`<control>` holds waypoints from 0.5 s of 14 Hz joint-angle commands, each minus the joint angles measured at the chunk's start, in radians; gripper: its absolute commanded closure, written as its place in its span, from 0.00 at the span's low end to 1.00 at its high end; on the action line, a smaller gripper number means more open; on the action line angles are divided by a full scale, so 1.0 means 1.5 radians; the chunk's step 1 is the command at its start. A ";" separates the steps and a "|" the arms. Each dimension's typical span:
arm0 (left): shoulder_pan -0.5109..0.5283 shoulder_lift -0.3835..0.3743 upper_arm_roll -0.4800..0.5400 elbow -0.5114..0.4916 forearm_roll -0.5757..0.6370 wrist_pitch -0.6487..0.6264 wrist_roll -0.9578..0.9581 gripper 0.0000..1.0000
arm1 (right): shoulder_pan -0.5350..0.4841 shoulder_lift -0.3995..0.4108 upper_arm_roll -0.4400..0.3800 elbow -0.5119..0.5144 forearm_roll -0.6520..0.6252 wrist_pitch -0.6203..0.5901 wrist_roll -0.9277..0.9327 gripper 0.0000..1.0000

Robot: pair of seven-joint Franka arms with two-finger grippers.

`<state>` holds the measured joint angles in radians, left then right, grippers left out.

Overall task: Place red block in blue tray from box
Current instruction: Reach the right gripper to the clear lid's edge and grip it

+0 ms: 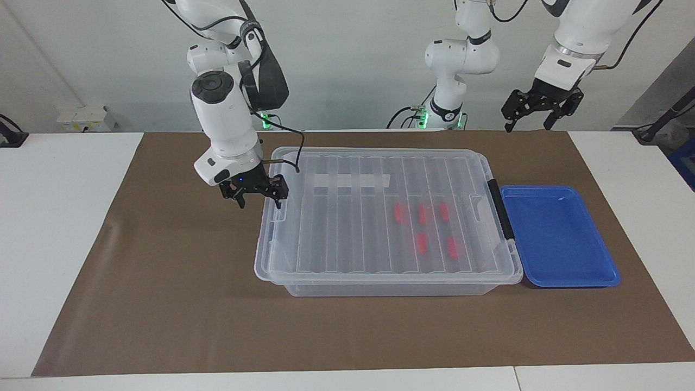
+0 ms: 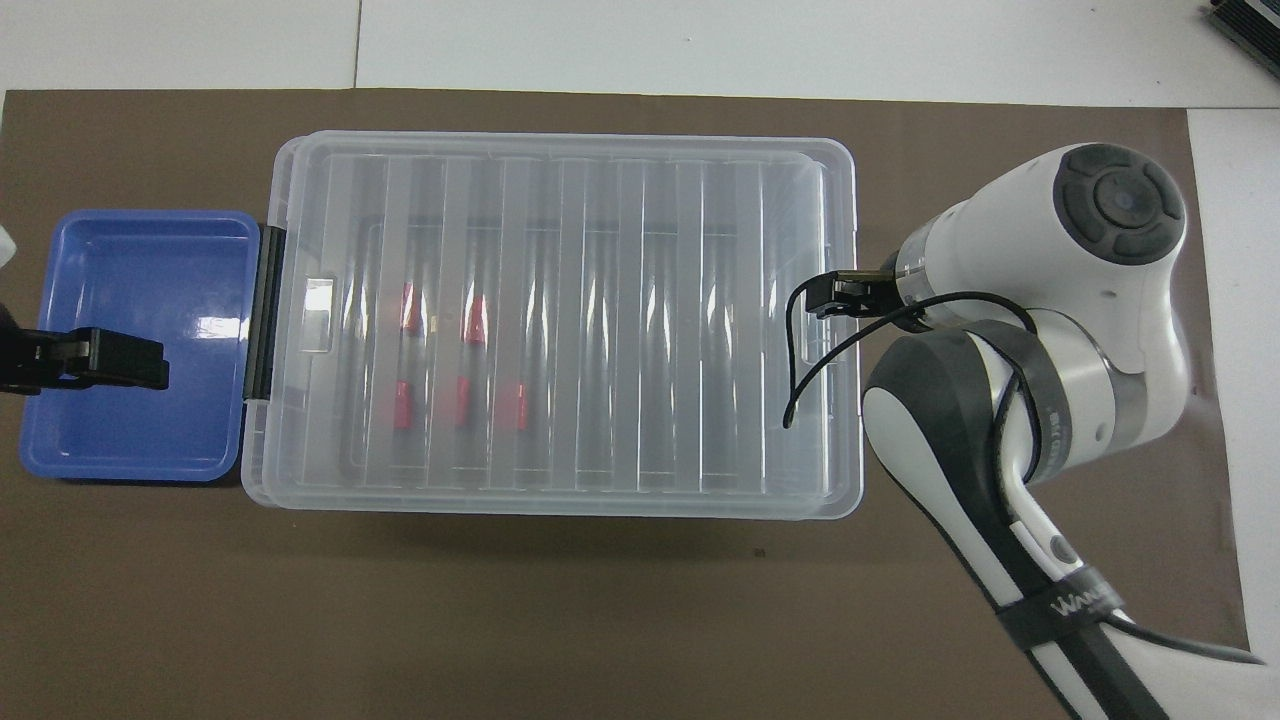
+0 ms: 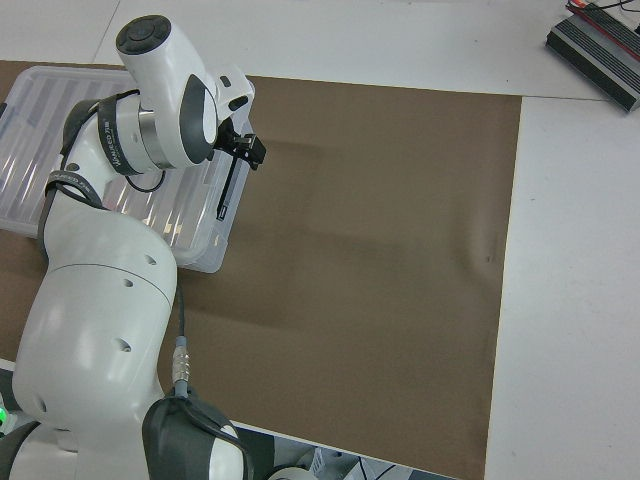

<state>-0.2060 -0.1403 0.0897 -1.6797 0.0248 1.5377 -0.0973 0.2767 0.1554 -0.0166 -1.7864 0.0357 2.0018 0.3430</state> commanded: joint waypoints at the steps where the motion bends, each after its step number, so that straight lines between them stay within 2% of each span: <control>1: -0.002 -0.013 0.001 -0.009 0.003 -0.006 -0.007 0.00 | -0.009 -0.011 0.000 -0.021 0.011 0.003 -0.025 0.02; 7: -0.002 -0.013 0.001 -0.009 0.003 -0.006 -0.007 0.00 | -0.048 -0.014 0.000 -0.032 0.010 -0.002 -0.105 0.03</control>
<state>-0.2060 -0.1403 0.0897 -1.6797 0.0248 1.5377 -0.0973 0.2237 0.1551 -0.0215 -1.8071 0.0363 2.0000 0.2321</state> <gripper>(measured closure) 0.000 0.026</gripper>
